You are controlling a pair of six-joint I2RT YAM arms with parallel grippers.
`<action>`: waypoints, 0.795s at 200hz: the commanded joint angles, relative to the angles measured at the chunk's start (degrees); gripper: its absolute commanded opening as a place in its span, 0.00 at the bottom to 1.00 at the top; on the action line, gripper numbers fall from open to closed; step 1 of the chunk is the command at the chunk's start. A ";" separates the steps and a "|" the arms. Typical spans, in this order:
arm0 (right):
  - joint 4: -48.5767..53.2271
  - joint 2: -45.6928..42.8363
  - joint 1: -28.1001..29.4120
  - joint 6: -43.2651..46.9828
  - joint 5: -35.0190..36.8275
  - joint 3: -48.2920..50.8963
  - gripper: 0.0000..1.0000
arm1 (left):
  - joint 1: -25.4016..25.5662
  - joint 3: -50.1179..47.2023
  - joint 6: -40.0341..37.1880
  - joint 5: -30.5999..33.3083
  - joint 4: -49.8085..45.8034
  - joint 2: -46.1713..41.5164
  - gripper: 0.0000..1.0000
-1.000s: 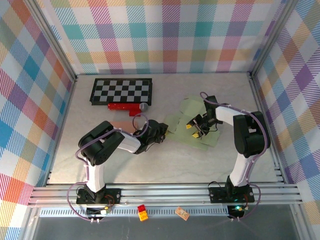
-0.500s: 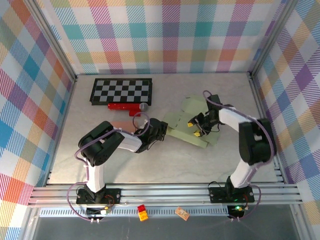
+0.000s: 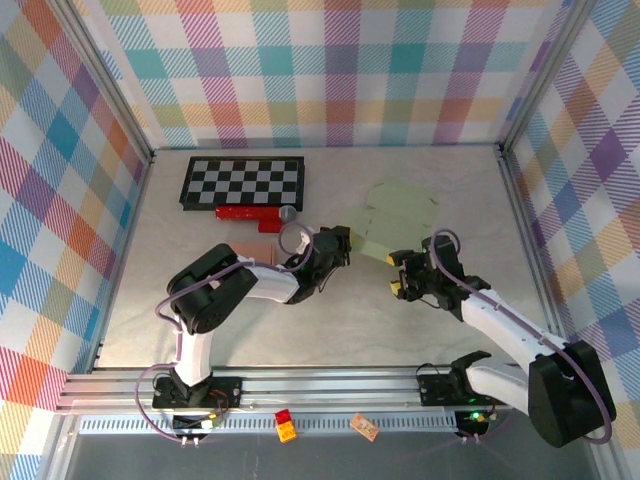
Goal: Fold the paper box
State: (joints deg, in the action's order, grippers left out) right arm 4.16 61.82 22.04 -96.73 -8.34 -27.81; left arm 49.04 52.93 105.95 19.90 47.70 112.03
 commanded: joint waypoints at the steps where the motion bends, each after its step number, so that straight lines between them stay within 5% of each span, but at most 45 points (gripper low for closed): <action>1: -13.37 1.20 1.33 -7.25 5.50 2.84 0.62 | 1.06 1.46 3.79 3.45 5.15 1.10 0.00; 70: -28.85 12.05 1.60 -5.95 8.24 4.78 0.62 | 2.90 0.76 6.28 5.50 4.91 0.88 0.00; 118: -29.33 12.05 1.67 -4.11 9.70 3.65 0.36 | 3.70 -0.21 7.04 6.20 4.68 0.64 0.00; 159: -27.37 10.78 1.14 -3.74 11.33 3.61 0.24 | 3.77 -0.35 6.55 5.70 3.73 0.09 0.00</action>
State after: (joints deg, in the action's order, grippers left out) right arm -22.94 73.65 23.33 -101.19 1.19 -23.57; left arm 52.27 53.08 111.48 24.99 48.77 112.92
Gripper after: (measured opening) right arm 0.254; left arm 0.051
